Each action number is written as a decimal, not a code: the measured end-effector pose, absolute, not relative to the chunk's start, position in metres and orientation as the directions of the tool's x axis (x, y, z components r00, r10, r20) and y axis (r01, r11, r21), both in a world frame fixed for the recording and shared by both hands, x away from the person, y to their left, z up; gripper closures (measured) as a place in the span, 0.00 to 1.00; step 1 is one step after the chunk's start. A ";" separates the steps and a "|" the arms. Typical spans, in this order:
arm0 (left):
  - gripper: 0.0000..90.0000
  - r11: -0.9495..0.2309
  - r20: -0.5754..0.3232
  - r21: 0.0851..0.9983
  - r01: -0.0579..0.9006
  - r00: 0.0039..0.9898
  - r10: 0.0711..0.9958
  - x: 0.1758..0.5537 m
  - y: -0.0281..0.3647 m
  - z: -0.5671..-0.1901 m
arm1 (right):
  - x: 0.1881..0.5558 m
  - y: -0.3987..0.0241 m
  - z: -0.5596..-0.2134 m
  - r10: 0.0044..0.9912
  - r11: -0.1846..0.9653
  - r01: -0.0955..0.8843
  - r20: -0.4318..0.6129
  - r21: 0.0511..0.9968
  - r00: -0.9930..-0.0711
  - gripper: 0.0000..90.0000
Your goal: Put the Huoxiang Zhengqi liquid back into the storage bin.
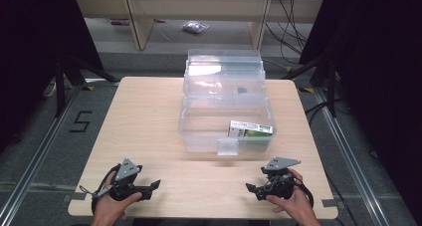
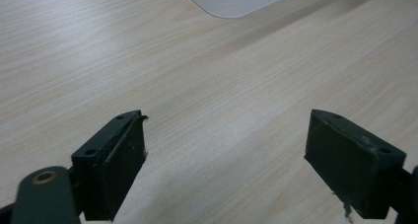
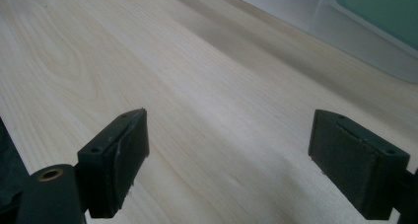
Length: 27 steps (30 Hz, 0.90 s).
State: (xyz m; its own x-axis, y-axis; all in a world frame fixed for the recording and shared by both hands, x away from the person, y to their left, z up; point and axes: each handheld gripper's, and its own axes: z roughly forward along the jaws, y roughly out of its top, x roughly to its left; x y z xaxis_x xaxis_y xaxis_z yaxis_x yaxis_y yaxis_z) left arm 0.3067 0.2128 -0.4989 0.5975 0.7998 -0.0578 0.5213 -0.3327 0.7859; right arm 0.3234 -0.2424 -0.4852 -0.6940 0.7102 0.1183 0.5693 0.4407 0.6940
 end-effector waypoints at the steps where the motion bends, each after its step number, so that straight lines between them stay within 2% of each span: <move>1: 0.17 -0.341 -0.055 0.779 0.526 0.600 0.798 0.306 0.213 -0.498 | 0.322 -0.243 -0.483 0.718 0.444 0.585 0.121 0.678 -0.685 0.18; 3: 0.17 -0.330 -0.061 0.782 0.528 0.592 0.804 0.306 0.213 -0.498 | 0.320 -0.244 -0.486 0.720 0.433 0.572 0.115 0.697 -0.684 0.18; 7: 0.17 -0.329 -0.060 0.784 0.526 0.592 0.803 0.306 0.212 -0.498 | 0.315 -0.247 -0.486 0.737 0.428 0.606 0.130 0.671 -0.664 0.18; 8: 0.17 -0.332 -0.058 0.782 0.527 0.593 0.803 0.306 0.212 -0.498 | 0.316 -0.248 -0.488 0.725 0.432 0.581 0.118 0.690 -0.679 0.18; 10: 0.17 -0.333 -0.053 0.784 0.524 0.590 0.806 0.307 0.212 -0.498 | 0.311 -0.250 -0.485 0.746 0.427 0.613 0.125 0.665 -0.654 0.18; 13: 0.17 -0.332 -0.061 0.782 0.527 0.595 0.801 0.306 0.212 -0.498 | 0.310 -0.252 -0.488 0.750 0.414 0.597 0.115 0.687 -0.652 0.18; 15: 0.17 -0.328 -0.062 0.784 0.527 0.592 0.804 0.306 0.212 -0.498 | 0.307 -0.252 -0.487 0.762 0.414 0.626 0.124 0.661 -0.635 0.18; 18: 0.17 -0.332 -0.059 0.784 0.525 0.595 0.801 0.306 0.212 -0.498 | 0.306 -0.252 -0.489 0.754 0.440 0.596 0.084 0.671 -0.651 0.18; 22: 0.17 -0.340 -0.055 0.782 0.522 0.602 0.796 0.306 0.212 -0.498 | 0.306 -0.250 -0.489 0.755 0.442 0.620 0.104 0.648 -0.647 0.18; 27: 0.17 -0.313 -0.074 0.789 0.528 0.588 0.806 0.306 0.210 -0.498 | 0.307 -0.250 -0.491 0.748 0.454 0.598 0.082 0.660 -0.659 0.18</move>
